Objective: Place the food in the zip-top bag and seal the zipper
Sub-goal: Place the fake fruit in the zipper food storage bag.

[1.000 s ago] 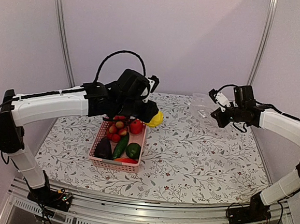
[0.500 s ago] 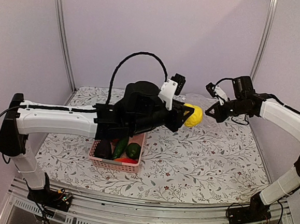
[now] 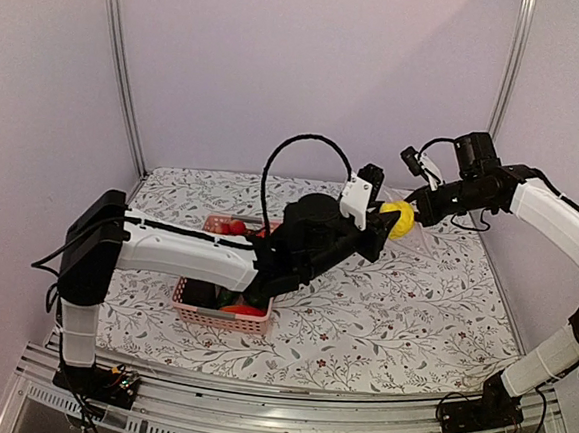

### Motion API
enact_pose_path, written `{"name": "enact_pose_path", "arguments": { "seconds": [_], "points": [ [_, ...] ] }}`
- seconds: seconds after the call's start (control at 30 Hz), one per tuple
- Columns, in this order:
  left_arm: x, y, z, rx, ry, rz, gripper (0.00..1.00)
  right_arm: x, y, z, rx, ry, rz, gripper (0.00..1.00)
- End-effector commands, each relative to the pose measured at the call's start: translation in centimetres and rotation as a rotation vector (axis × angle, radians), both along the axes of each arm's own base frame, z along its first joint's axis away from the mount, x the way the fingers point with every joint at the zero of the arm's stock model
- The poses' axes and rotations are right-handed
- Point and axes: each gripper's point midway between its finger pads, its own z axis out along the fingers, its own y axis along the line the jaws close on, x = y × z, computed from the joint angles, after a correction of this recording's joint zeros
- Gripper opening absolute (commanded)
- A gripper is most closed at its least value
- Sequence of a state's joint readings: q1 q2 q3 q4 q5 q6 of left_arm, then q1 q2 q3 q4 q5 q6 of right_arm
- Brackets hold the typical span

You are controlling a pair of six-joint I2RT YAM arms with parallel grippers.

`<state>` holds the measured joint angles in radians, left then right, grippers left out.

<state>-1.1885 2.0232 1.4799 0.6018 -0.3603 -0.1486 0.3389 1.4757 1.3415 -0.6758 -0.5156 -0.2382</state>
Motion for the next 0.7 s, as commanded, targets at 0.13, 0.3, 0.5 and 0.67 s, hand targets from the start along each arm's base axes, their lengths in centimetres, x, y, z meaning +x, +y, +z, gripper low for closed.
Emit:
{"name": "enact_pose_path", "arguments": {
  "seconds": [0.13,0.3,0.5,0.67],
  "points": [
    [2.9,0.8,-1.3,0.001,-0.042,0.187,0.1,-1.2,-0.2,3.2,0.037,0.0,-0.021,0.0],
    [5.0,2.3,-2.3,-0.012,-0.004,0.305,0.09,-1.6,-0.3,3.5,0.039,-0.002,-0.021,0.0],
    [6.5,1.1,-2.8,-0.006,0.031,0.3,0.47,-2.0,0.0,3.9,0.058,0.008,0.002,0.0],
    [4.4,0.5,0.0,-0.04,-0.014,0.23,0.69,-0.7,-0.3,3.6,0.033,0.006,-0.039,0.0]
  ]
}}
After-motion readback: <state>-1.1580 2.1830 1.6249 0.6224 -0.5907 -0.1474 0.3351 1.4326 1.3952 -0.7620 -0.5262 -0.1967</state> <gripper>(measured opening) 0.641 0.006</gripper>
